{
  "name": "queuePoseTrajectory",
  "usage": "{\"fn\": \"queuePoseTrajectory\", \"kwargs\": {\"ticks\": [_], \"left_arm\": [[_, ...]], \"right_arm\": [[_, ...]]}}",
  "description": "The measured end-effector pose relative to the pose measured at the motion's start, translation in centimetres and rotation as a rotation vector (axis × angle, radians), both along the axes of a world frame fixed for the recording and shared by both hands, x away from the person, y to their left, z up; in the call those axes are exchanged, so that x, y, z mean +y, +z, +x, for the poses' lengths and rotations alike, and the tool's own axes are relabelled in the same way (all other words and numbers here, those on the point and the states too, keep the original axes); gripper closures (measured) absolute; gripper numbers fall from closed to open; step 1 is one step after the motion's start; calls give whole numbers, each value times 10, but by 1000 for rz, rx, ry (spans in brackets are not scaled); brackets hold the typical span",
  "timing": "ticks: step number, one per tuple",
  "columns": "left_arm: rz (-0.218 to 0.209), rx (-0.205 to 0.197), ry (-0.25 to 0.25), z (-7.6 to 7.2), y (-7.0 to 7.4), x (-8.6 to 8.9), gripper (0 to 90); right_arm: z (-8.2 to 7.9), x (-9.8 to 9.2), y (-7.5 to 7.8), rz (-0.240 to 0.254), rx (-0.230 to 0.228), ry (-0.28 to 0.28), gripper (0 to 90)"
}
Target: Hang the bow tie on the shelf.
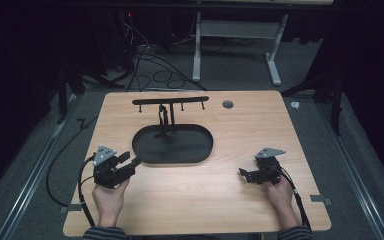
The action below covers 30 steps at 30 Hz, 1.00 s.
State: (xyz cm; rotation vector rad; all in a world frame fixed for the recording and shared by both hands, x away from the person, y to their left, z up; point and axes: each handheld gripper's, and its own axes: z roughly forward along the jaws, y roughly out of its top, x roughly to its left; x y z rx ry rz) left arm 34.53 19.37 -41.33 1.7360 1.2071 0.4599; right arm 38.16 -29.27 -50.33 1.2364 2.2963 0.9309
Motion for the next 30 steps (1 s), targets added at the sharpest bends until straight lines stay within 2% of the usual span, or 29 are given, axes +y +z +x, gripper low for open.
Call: {"fn": "queuePoseTrajectory", "kwargs": {"ticks": [30], "left_arm": [[2, 37, -2, -4, -19, -5, 512]], "right_arm": [[0, 0, 0, 1, 1, 0, 144]]}}
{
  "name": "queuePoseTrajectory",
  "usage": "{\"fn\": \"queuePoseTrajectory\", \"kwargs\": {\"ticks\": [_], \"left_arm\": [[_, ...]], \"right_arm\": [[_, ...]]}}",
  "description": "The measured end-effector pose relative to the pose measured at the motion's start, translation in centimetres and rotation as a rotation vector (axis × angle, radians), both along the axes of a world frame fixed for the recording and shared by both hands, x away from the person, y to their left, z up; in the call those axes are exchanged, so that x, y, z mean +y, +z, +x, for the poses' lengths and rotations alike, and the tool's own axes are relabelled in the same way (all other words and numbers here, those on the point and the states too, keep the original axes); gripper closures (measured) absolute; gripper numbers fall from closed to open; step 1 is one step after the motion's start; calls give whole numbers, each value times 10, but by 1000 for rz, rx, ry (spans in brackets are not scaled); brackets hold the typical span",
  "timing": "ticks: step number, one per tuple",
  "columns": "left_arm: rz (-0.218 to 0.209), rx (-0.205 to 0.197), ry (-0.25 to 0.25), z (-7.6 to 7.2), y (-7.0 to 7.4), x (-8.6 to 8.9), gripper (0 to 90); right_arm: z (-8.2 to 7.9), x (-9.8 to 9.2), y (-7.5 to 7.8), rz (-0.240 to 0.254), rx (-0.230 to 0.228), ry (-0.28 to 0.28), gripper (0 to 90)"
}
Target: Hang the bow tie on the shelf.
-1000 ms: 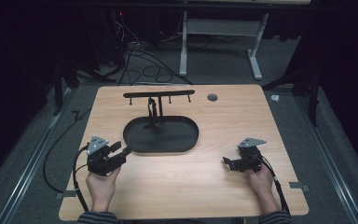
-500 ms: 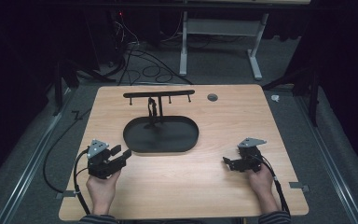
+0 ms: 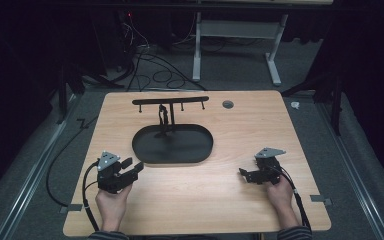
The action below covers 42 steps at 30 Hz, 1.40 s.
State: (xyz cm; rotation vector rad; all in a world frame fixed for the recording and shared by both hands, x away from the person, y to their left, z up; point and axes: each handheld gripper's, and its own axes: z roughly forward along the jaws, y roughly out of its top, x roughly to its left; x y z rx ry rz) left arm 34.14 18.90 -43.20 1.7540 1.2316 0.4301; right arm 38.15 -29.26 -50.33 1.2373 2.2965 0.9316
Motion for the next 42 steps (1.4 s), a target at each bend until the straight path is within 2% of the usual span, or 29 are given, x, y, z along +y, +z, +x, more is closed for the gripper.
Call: {"fn": "queuePoseTrajectory", "kwargs": {"ticks": [7, 18, 24, 31, 42], "left_arm": [[0, -5, -6, -1, -2, -2, 511], [9, 16, -11, -3, -10, -5, 510], [5, 30, -10, -4, -14, -6, 510], [-20, 42, -10, -4, -20, -7, 509], [-19, 55, -13, -3, -26, -10, 509]], "right_arm": [[0, 0, 0, 0, 0, 0, 144], [0, 0, 0, 0, 0, 0, 144], [0, 0, 0, -1, -1, 0, 144], [0, 0, 0, -1, 0, 0, 144], [0, 0, 0, -1, -1, 0, 144]]}}
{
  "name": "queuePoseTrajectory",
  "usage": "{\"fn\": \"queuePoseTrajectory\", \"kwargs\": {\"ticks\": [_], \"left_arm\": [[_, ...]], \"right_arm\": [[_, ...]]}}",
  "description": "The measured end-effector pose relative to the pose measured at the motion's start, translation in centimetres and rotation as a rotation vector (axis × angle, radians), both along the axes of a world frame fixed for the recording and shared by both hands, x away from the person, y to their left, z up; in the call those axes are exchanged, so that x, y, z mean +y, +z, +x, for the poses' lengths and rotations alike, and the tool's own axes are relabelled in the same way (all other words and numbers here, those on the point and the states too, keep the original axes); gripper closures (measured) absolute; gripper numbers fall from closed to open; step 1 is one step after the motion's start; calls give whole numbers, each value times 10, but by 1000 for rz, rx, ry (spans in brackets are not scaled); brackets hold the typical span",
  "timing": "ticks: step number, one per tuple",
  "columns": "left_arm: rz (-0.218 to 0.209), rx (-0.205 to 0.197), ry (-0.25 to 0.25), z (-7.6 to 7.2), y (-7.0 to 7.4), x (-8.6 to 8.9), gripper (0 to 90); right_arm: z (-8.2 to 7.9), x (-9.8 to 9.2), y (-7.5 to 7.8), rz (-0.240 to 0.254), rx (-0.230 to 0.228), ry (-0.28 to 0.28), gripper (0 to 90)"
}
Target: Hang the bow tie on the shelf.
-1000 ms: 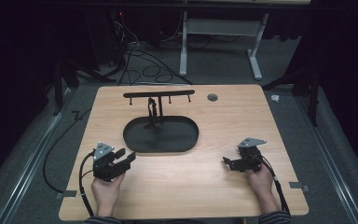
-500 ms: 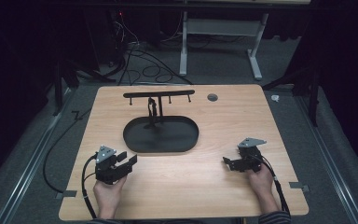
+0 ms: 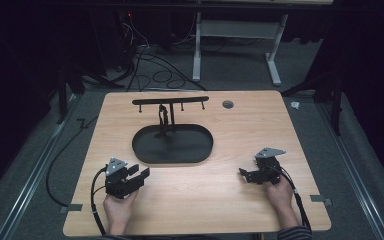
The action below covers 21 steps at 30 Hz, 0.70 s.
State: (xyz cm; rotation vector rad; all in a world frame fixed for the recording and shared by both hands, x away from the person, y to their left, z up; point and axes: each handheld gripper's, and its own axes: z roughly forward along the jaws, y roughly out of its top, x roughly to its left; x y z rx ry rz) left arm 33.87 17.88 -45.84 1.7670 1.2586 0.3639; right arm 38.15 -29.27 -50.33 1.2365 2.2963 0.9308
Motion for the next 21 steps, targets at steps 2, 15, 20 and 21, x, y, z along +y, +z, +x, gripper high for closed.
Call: {"fn": "queuePoseTrajectory", "kwargs": {"ticks": [2, 15, 20, 21], "left_arm": [[1, 4, -1, 1, -1, -1, 508], [22, 19, -13, 3, -10, -9, 507], [33, 28, -20, 3, -14, -11, 507], [34, 27, -17, 3, -15, -11, 506]], "right_arm": [[0, 0, 0, 0, 0, 0, 144], [0, 0, 0, 0, 0, 0, 144], [0, 0, 0, 0, 0, 0, 144], [0, 0, 0, -1, 1, 0, 144]]}}
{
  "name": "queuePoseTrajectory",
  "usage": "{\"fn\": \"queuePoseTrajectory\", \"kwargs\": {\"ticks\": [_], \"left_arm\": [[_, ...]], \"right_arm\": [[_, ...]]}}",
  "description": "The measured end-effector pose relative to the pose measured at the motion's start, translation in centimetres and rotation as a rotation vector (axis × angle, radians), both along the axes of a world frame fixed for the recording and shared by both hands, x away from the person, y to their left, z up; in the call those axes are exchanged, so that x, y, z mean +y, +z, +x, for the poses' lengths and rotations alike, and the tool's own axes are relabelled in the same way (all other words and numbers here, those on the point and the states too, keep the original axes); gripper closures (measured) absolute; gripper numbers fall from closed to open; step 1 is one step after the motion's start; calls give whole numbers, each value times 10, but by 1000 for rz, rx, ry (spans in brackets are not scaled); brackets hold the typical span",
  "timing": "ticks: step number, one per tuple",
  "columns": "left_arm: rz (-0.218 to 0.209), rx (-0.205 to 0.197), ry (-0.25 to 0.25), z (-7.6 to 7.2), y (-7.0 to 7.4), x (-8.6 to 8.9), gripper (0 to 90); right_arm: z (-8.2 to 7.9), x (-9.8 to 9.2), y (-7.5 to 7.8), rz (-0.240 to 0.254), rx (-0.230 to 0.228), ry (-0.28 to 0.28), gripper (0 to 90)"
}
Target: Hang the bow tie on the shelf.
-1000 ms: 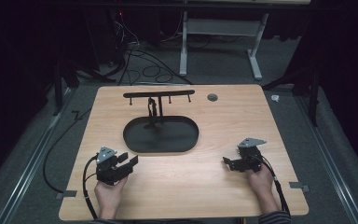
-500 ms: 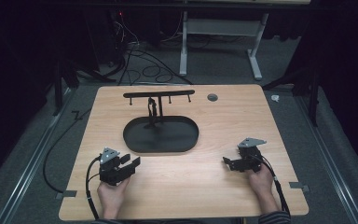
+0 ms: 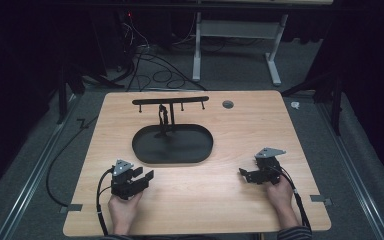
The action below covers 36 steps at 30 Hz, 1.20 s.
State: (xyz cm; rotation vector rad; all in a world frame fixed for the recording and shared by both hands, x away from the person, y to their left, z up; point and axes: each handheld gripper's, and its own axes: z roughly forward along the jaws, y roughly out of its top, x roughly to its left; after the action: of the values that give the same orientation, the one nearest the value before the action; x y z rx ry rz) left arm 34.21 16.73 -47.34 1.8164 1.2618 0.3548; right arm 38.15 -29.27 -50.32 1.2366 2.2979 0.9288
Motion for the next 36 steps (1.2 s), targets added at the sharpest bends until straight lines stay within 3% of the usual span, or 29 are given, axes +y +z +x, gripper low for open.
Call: {"fn": "queuePoseTrajectory", "kwargs": {"ticks": [14, 36], "left_arm": [[26, 1, 5, 5, -8, -5, 501], [139, -12, 34, 21, -24, -6, 501]], "right_arm": [[0, 0, 0, 1, -2, 0, 144], [0, 0, 0, 2, -1, -1, 144]]}}
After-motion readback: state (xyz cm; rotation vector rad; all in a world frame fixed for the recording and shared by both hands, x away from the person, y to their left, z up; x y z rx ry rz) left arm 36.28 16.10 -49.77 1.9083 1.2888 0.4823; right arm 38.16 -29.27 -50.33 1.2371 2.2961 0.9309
